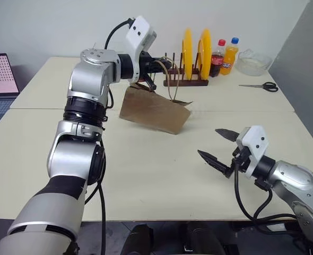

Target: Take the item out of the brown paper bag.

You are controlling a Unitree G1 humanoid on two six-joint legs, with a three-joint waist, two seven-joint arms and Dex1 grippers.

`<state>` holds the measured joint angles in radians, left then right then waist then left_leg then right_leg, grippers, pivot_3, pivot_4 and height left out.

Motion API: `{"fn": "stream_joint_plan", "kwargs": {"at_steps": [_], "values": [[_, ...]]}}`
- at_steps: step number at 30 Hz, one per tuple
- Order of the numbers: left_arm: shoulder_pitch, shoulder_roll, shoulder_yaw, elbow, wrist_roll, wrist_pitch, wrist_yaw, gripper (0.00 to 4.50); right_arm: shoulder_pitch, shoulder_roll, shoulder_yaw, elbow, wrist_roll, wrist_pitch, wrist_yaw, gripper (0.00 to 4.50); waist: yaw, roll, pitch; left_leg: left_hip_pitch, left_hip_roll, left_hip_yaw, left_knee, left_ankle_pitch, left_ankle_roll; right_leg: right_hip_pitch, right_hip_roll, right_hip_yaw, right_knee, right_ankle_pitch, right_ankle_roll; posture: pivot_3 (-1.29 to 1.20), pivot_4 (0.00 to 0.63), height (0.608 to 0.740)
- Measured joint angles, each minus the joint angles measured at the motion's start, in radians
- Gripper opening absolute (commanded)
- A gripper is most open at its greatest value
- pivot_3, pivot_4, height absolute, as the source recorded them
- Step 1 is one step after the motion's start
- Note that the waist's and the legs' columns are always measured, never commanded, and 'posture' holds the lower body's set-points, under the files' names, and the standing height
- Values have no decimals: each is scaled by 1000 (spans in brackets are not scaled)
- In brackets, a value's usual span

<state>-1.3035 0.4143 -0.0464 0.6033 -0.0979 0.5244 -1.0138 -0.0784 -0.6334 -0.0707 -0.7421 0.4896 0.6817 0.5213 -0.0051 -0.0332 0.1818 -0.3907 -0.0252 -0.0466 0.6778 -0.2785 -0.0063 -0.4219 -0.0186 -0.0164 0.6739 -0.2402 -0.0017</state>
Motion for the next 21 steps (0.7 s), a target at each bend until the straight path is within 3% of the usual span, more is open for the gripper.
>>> {"fn": "stream_joint_plan", "kwargs": {"at_steps": [13, 21], "values": [[90, 27, -27, -41, 4, 5, 7, 21, -20, 8, 19, 18, -7, -22, 1, 4500, 0, 0, 0, 1, 0, 0, 0, 0, 0, 0, 0, 1, 1, 0, 0, 0, 150, 740], [98, 59, -37, 36, 44, -132, 37, 21, -20, 12, 39, 18, -6, -25, 2, 4500, 0, 0, 0, 1, 0, 0, 0, 0, 0, 0, 0, 1, 2, 0, 0, 0, 150, 740]]}}
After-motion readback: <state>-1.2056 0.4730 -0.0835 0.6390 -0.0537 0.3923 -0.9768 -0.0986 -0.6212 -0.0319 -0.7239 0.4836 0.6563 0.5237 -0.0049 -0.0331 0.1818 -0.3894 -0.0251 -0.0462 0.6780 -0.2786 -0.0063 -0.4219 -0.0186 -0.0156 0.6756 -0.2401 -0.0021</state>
